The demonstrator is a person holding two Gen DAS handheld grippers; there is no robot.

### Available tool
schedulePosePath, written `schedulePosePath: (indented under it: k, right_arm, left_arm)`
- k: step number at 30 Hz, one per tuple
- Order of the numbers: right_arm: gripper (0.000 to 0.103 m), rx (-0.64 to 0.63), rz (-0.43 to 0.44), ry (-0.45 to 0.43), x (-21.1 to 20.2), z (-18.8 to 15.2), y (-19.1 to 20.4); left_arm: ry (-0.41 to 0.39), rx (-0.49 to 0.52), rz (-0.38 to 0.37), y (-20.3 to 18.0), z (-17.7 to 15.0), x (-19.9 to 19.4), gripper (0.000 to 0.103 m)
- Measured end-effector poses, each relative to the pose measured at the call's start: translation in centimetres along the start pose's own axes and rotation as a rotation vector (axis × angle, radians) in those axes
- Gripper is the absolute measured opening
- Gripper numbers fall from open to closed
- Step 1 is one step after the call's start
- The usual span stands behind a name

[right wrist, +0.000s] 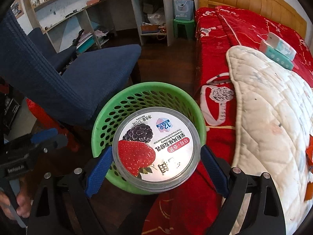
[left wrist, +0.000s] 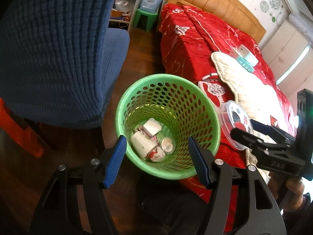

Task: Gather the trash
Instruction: 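Carry the yogurt tub over the green basket and open the right tool, then move both tools back over the trash on the bed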

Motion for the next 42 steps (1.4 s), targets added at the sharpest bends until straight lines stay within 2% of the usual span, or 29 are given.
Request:
schedulePosePath:
  k: [8, 13, 21, 30, 42]
  right_arm:
    - [0.090, 0.025, 0.001, -0.031, -1.1, 0.2, -0.4]
    - [0.090, 0.051, -0.008, -0.059, -3.6, -0.1, -1.9]
    - [0.091, 0.110, -0.069, -0.099, -8.7, -1.8, -5.3]
    - [0.091, 0.207, -0.196, -0.140, -14.6, -5.3, -11.3]
    - [0.091, 0.356, -0.392, -0.158, -21.5, -11.0, -21.8]
  left_arm:
    - [-0.009, 0.004, -0.003, -0.6, 0.3, -0.4, 0.065]
    - [-0.025, 0.025, -0.012, -1.9, 0.7, -1.0, 0.068]
    - [-0.040, 0.067, -0.050, -5.1, 1.0, -1.8, 0.072]
    - [-0.019, 0.137, -0.121, -10.5, 0.0, -1.8, 0.074]
    - [0.018, 0.212, -0.185, -16.3, -1.4, -1.1, 0.074]
Point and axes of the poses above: each gripper's, at about its wrist camera, not at the fingertips, and x roughly the way its jaws point, y to its left, z to its top, the point moved 7 cm from there along x, roughly the way its jaws point, and after that the axes turned 15 degrees about -y, right-handed, at the moved point
